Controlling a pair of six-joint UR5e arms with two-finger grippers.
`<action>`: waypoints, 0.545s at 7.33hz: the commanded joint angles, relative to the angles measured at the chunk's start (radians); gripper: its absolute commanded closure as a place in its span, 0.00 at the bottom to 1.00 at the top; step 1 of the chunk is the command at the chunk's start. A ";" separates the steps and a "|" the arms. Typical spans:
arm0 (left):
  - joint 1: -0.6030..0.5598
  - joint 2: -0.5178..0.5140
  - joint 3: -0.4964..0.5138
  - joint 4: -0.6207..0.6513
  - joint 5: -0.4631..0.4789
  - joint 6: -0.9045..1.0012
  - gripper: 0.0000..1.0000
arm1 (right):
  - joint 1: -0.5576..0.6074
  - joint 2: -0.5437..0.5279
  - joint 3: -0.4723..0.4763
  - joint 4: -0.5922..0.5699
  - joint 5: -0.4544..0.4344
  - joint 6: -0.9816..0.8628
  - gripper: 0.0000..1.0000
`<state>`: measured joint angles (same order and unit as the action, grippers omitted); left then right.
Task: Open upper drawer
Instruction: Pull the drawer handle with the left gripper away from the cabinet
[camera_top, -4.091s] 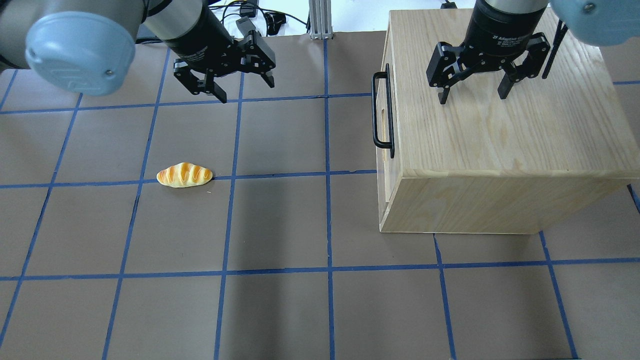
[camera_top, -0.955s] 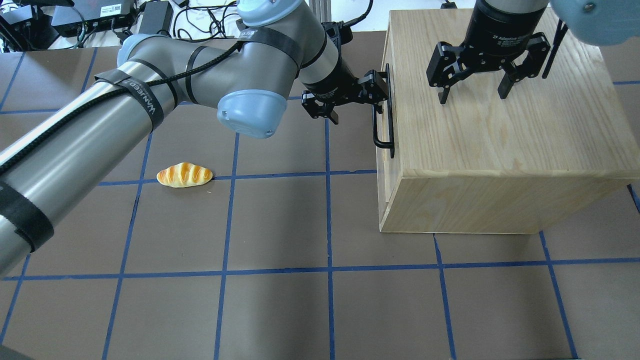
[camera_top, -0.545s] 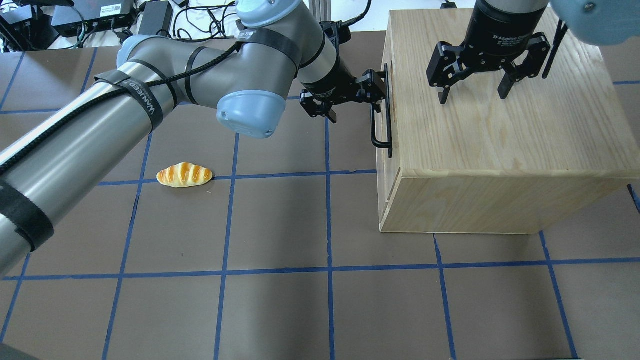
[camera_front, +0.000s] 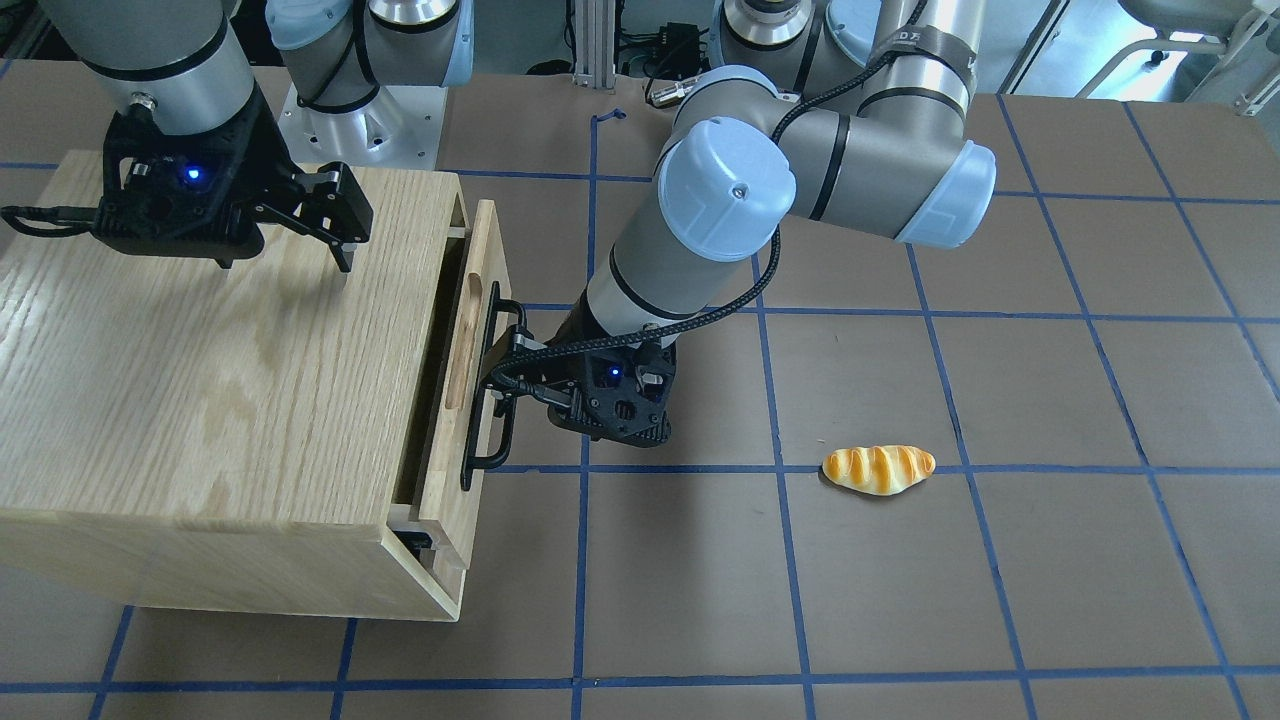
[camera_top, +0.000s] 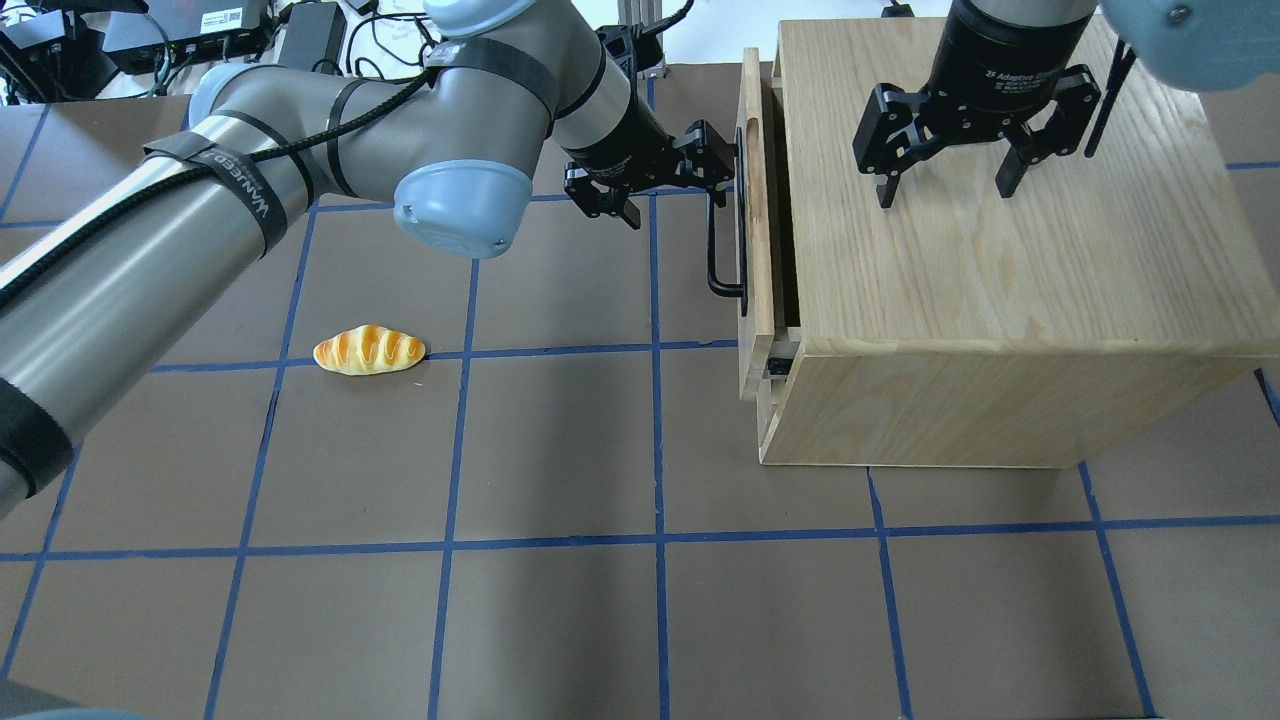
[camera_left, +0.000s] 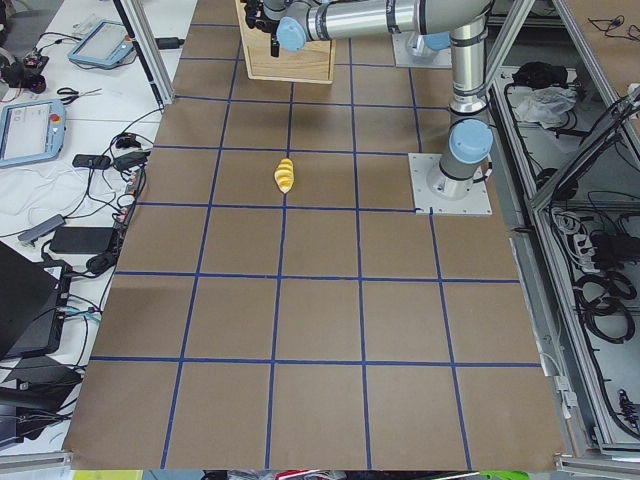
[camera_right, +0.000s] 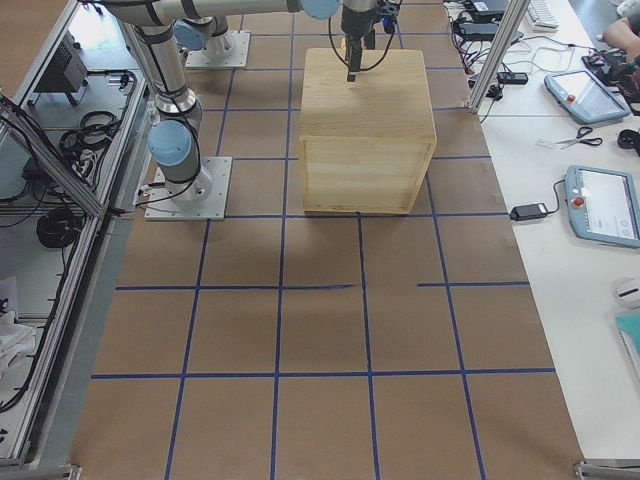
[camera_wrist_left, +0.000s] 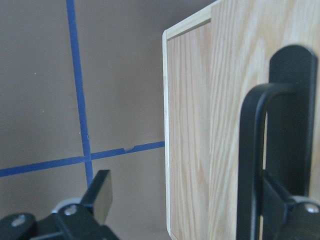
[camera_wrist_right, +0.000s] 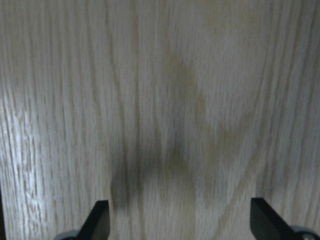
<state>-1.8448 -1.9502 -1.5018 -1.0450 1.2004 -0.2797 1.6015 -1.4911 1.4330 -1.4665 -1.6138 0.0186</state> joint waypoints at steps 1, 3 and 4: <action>0.019 0.005 -0.014 -0.006 0.002 0.011 0.00 | 0.000 0.000 0.000 0.000 0.000 0.000 0.00; 0.060 0.023 -0.057 -0.004 0.004 0.034 0.00 | 0.000 0.000 0.000 0.000 0.000 0.001 0.00; 0.088 0.033 -0.058 -0.004 0.001 0.039 0.00 | -0.002 0.000 0.000 0.000 0.000 0.001 0.00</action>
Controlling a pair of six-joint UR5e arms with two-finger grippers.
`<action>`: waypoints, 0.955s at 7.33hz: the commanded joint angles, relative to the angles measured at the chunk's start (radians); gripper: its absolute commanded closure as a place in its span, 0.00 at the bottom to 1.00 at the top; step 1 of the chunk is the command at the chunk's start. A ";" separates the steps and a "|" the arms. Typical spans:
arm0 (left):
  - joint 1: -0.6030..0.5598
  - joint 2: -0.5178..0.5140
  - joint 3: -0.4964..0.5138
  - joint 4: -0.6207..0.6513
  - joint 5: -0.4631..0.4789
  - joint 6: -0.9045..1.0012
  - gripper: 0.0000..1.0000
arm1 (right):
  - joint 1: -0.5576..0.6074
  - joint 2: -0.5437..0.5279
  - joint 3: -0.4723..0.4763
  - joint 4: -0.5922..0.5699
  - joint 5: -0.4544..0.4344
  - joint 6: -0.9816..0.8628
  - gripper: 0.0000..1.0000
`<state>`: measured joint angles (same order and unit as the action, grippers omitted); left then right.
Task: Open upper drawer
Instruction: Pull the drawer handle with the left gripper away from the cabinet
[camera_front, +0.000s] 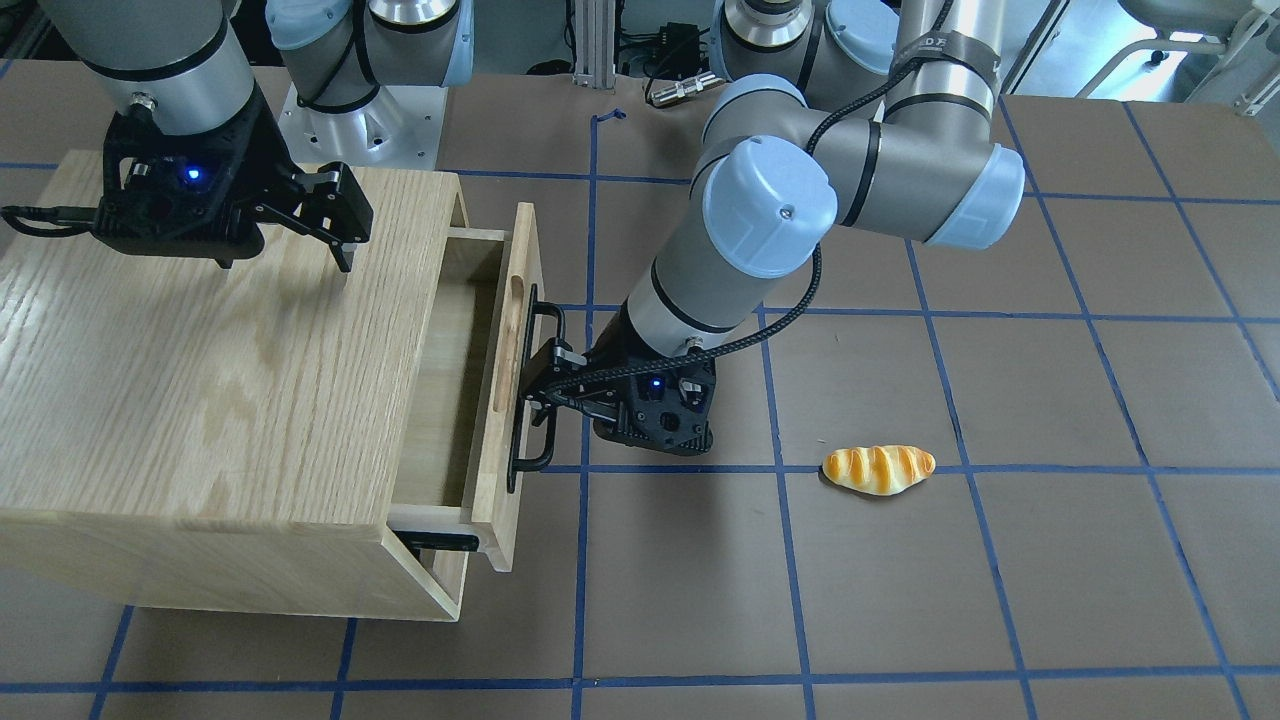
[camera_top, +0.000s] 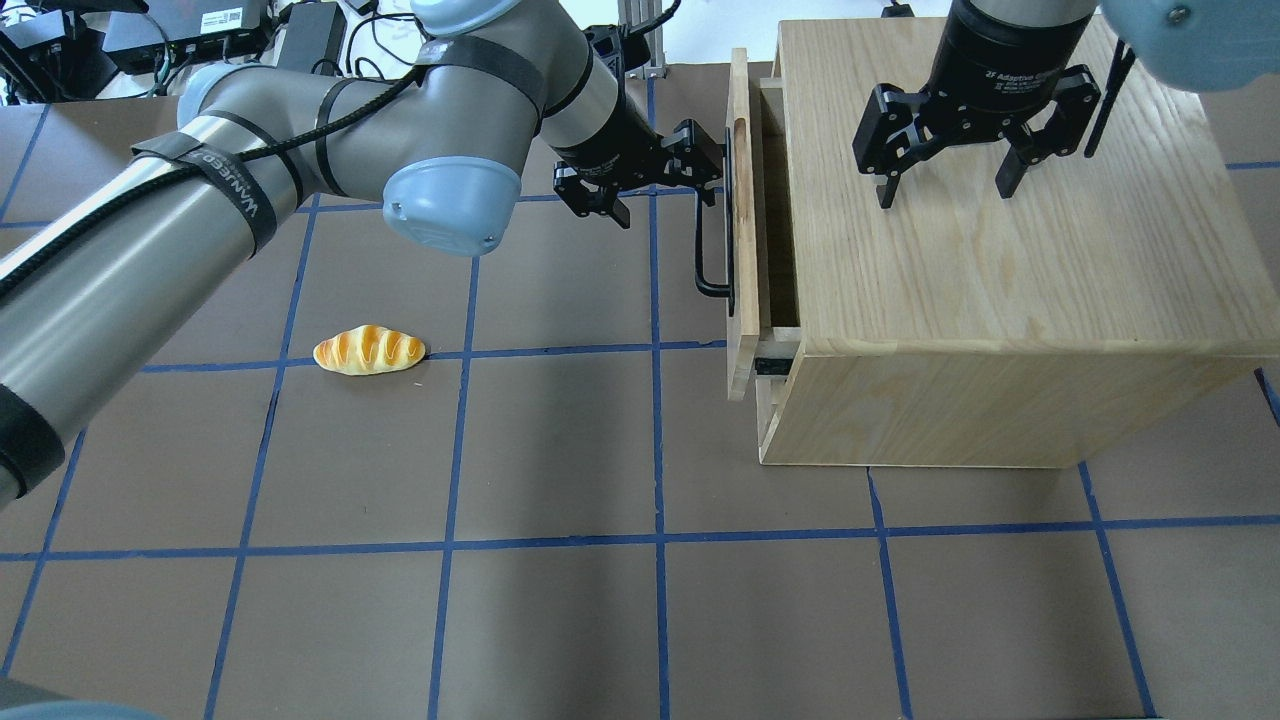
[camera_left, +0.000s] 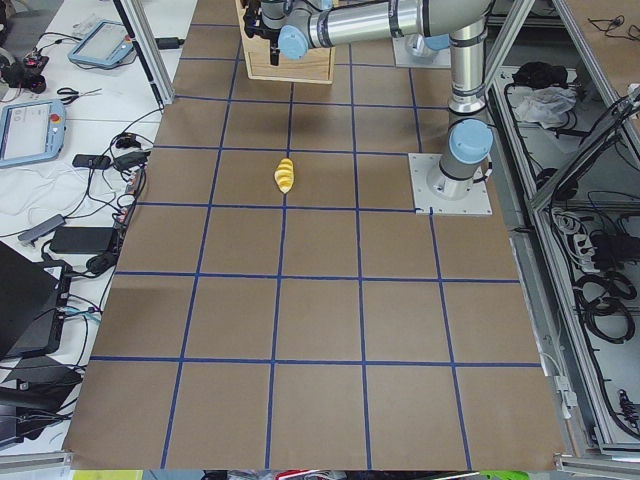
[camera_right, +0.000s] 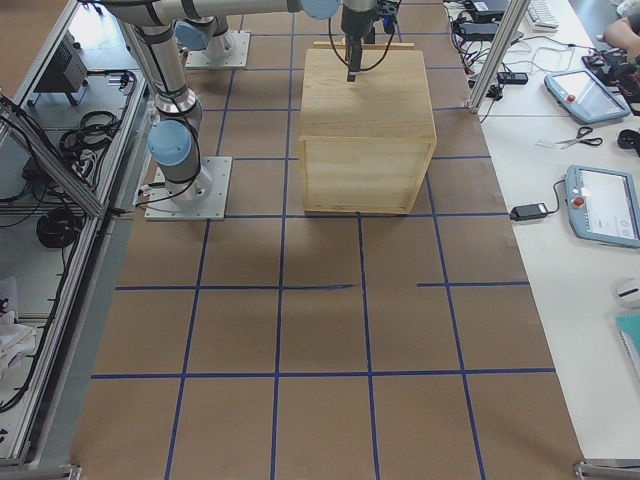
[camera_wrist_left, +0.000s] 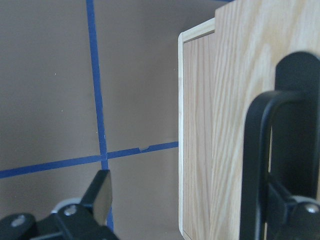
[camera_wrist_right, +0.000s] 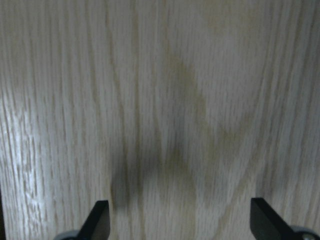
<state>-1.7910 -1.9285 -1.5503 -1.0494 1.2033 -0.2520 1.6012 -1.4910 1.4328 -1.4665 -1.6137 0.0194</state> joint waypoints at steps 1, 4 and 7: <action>0.051 0.020 -0.010 0.000 -0.004 0.013 0.00 | 0.000 0.000 0.000 0.000 0.000 -0.001 0.00; 0.097 0.034 -0.013 -0.055 -0.001 0.080 0.00 | -0.001 0.000 0.000 0.000 0.000 -0.001 0.00; 0.122 0.042 -0.013 -0.077 0.002 0.099 0.00 | 0.000 0.000 0.001 0.000 0.000 -0.001 0.00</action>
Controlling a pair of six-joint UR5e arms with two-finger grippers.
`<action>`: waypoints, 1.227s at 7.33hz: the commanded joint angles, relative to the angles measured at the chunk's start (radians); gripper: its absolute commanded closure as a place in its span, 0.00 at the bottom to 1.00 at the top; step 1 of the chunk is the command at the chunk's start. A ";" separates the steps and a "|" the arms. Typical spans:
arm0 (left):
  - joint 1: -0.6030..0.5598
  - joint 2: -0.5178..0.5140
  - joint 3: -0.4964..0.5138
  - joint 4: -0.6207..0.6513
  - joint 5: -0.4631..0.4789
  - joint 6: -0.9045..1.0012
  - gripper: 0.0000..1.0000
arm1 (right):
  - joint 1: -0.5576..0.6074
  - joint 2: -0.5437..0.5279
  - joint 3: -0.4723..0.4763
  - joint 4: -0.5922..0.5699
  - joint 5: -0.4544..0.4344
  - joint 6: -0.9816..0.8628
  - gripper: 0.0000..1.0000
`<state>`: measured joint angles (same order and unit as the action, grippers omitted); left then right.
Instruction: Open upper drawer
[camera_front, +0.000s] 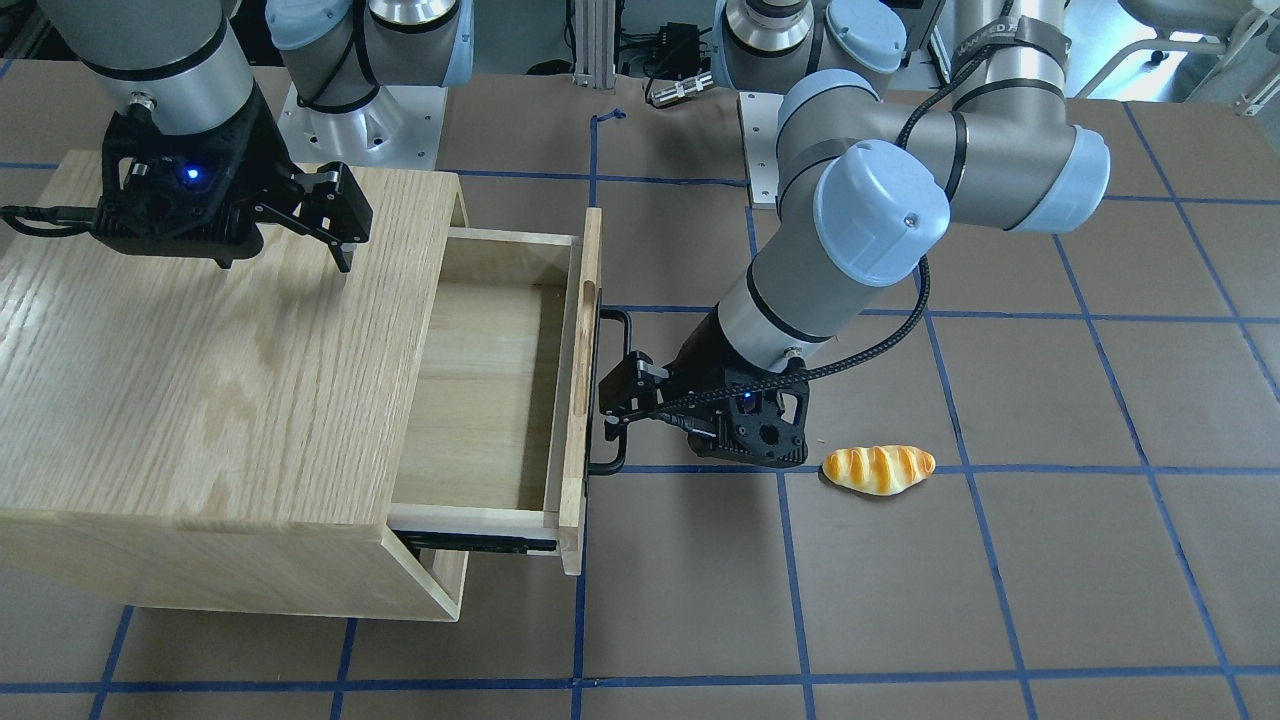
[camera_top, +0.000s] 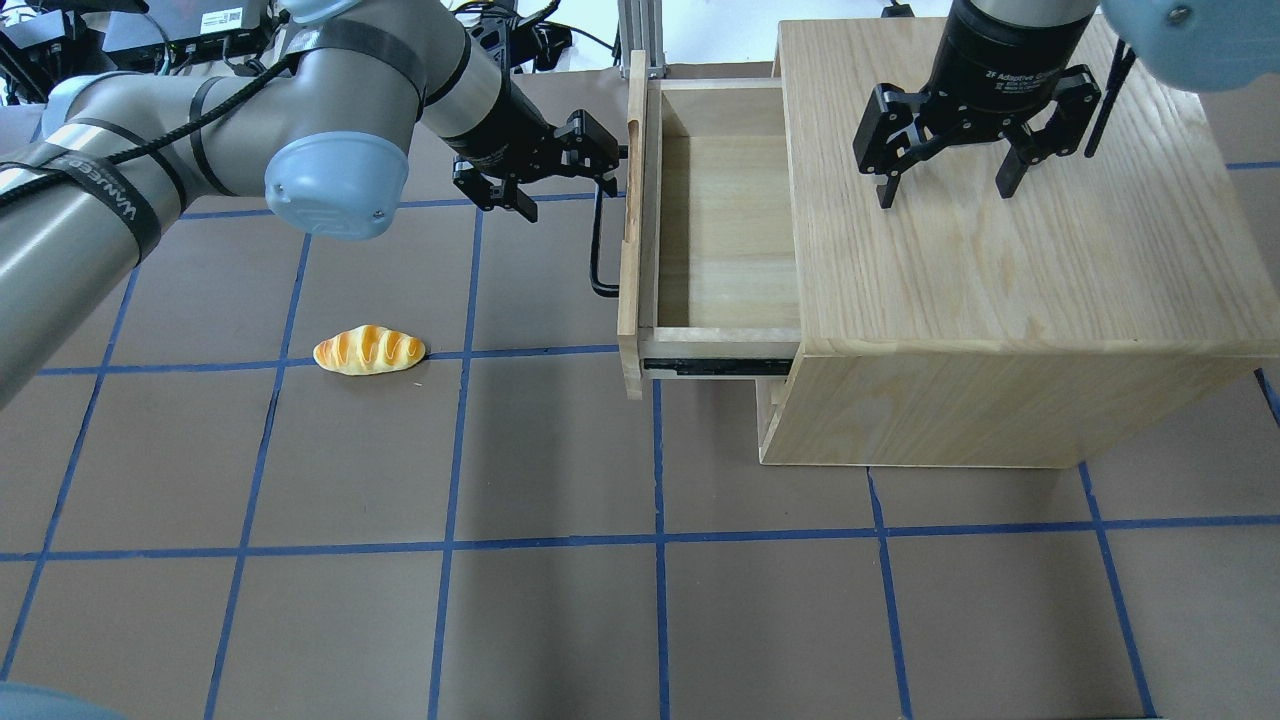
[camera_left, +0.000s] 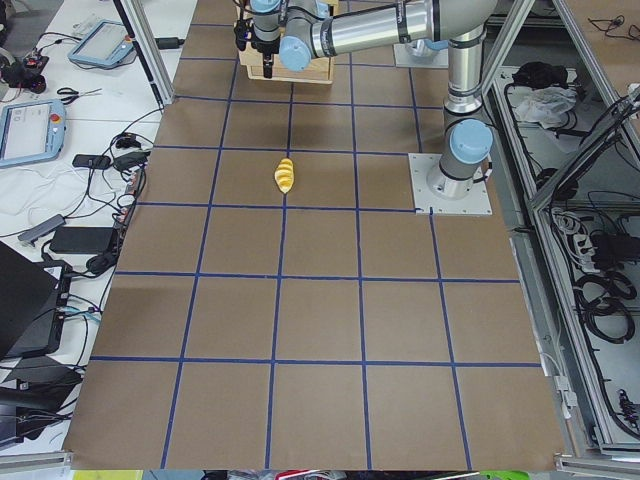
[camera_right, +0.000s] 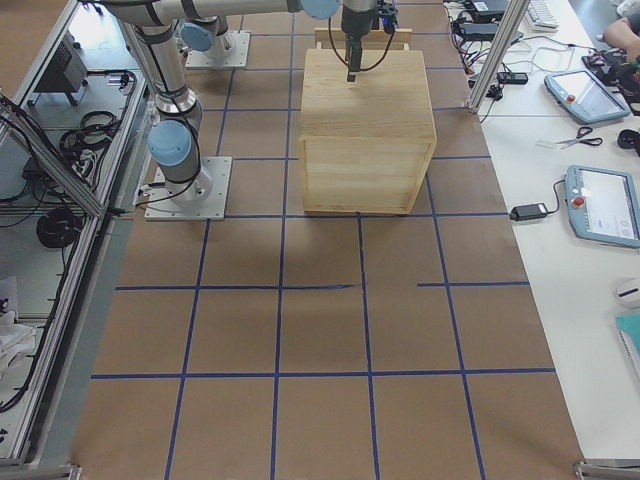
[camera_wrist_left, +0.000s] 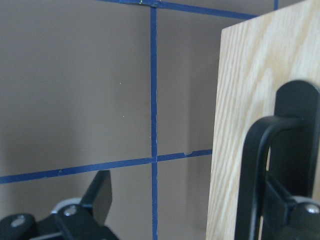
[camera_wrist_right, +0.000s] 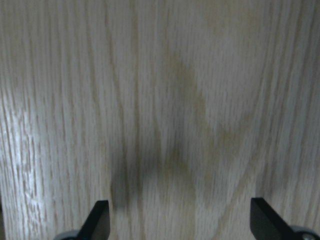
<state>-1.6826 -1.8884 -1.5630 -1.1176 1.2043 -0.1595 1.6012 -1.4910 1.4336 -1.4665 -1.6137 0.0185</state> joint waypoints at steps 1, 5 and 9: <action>0.027 0.008 0.000 -0.027 0.001 0.024 0.00 | 0.000 0.000 -0.001 0.000 0.000 0.001 0.00; 0.070 0.015 0.001 -0.071 0.014 0.063 0.00 | 0.000 0.000 -0.001 0.000 0.000 0.000 0.00; 0.070 0.066 0.027 -0.181 0.011 0.058 0.00 | 0.000 0.000 -0.001 0.000 0.000 0.001 0.00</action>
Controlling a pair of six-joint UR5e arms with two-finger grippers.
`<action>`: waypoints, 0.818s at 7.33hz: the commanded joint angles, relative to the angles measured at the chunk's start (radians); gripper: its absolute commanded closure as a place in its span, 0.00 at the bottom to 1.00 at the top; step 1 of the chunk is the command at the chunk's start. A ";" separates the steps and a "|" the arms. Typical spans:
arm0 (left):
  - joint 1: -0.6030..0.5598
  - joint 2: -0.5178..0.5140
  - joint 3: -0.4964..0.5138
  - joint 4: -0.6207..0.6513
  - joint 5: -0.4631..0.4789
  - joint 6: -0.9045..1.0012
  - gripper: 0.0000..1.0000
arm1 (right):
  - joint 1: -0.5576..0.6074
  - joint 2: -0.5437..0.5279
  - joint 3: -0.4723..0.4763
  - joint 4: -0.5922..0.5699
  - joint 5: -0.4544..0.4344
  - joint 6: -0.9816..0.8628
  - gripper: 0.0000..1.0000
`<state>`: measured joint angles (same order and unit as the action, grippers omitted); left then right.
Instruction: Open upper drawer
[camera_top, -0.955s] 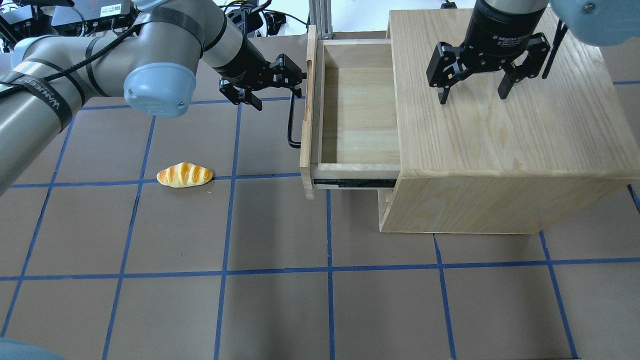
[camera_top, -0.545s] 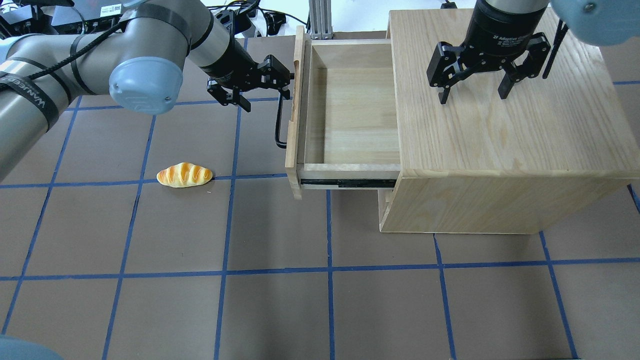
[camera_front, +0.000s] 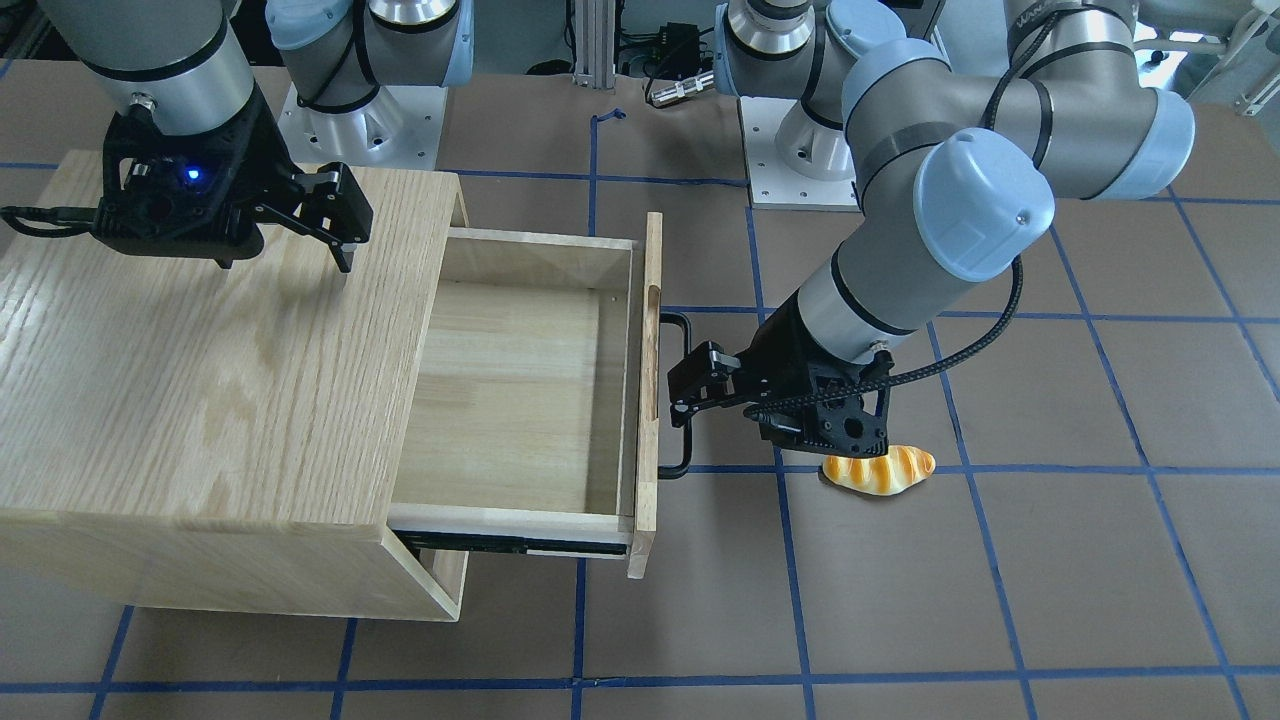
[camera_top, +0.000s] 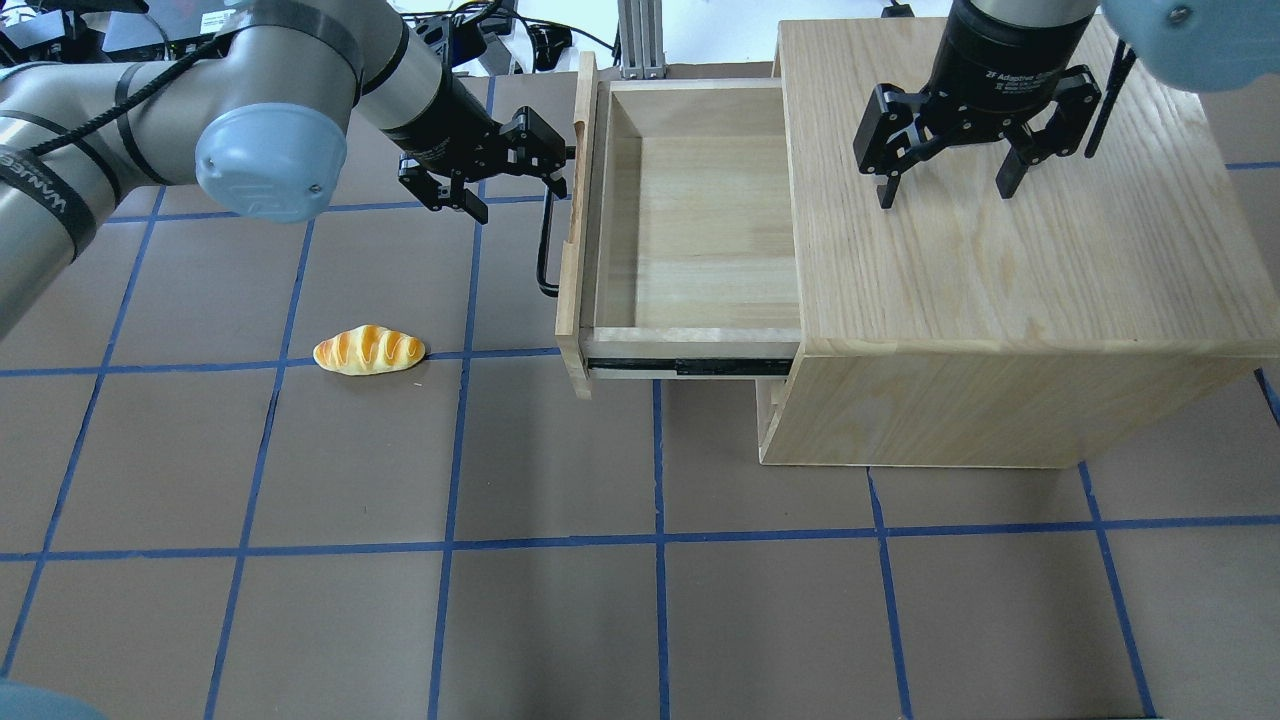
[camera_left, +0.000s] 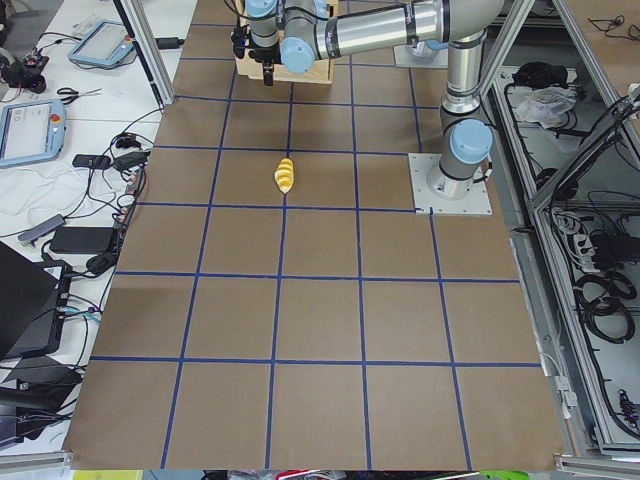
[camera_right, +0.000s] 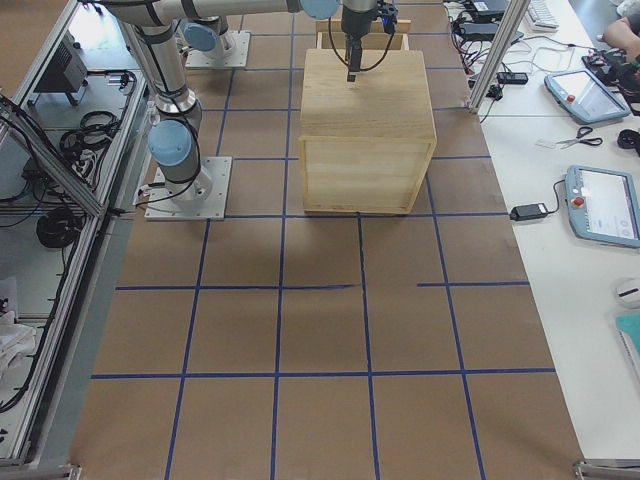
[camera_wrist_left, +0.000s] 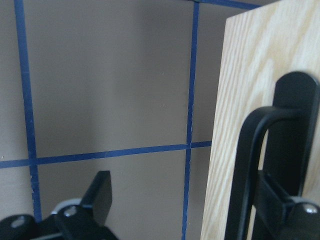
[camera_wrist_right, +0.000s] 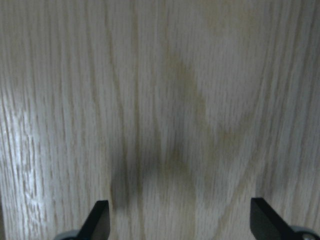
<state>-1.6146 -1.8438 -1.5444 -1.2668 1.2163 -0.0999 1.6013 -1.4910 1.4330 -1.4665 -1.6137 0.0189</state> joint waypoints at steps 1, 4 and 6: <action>-0.001 0.053 0.027 -0.083 0.003 -0.006 0.00 | 0.000 0.000 0.000 0.000 0.000 0.001 0.00; 0.022 0.139 0.084 -0.255 0.159 0.026 0.00 | 0.000 0.000 0.000 0.000 0.000 0.001 0.00; 0.028 0.185 0.087 -0.305 0.283 0.106 0.00 | 0.000 0.000 0.001 0.000 0.000 0.000 0.00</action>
<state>-1.5903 -1.6889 -1.4606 -1.5357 1.4219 -0.0321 1.6007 -1.4910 1.4331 -1.4665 -1.6137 0.0196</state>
